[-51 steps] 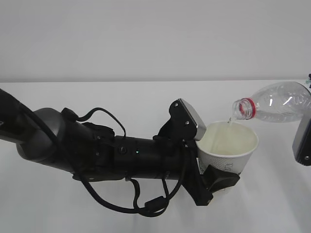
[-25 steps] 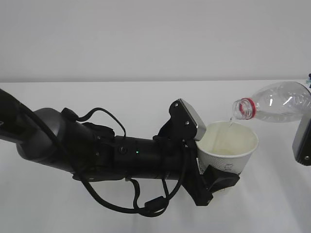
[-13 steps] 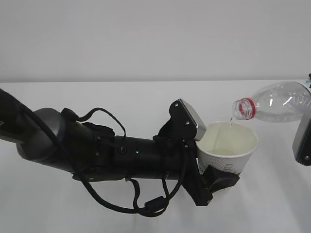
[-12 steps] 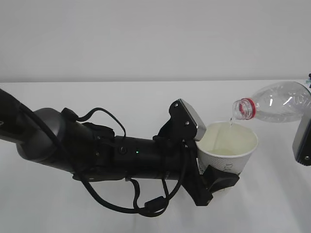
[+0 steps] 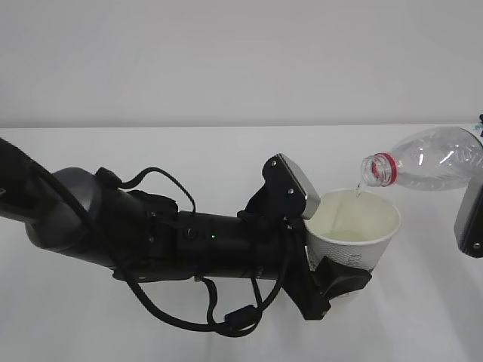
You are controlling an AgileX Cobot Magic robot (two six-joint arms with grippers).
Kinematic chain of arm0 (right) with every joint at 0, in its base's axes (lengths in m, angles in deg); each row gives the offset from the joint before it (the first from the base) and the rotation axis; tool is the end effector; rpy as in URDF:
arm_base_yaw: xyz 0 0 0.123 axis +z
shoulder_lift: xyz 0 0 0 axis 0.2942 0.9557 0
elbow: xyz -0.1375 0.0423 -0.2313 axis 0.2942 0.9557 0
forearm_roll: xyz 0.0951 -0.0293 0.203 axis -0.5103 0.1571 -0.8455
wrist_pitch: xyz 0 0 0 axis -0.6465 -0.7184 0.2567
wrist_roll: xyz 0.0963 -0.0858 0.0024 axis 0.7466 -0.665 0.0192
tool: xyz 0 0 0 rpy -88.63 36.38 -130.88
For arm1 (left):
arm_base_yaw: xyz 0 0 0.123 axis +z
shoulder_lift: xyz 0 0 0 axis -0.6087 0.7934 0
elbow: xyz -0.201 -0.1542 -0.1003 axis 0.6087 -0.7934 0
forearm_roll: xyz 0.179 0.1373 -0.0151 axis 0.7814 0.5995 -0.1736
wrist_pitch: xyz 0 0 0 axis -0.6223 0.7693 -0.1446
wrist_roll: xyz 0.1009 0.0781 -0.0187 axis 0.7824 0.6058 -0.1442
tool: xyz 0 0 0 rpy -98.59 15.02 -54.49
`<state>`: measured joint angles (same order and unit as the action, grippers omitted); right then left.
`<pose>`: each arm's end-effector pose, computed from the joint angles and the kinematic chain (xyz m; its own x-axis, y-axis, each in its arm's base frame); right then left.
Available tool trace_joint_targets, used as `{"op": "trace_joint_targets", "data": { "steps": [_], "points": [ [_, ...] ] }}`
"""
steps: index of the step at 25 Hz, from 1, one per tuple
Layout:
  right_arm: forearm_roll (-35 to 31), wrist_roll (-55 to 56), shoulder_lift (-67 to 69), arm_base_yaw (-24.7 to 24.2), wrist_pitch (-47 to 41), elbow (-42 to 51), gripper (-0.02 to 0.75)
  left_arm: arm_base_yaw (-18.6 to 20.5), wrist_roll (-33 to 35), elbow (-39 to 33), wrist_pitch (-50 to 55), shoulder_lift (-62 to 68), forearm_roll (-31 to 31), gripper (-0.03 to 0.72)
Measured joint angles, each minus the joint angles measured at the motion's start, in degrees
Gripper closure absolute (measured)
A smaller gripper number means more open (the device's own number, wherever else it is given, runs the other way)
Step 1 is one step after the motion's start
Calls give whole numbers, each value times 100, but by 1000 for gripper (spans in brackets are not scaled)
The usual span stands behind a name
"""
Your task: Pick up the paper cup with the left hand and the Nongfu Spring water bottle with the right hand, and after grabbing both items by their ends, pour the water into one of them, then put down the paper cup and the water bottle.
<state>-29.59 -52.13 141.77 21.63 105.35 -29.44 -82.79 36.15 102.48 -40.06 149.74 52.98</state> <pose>0.2465 0.0181 0.2040 0.0691 -0.9976 0.0063 -0.1580 -0.0172 -0.9873 0.2483 -0.3365 0.1135 -0.1961 0.3295 -0.9235 0.9526 0.2875 -0.0997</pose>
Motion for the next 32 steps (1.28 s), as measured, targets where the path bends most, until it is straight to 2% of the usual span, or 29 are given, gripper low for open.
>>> {"op": "trace_joint_targets", "data": {
  "steps": [32],
  "points": [
    [0, -39, 0, 0, 0, 0, 306, 0, 0, 0, 47, 42, 12, 160]
  ]
}}
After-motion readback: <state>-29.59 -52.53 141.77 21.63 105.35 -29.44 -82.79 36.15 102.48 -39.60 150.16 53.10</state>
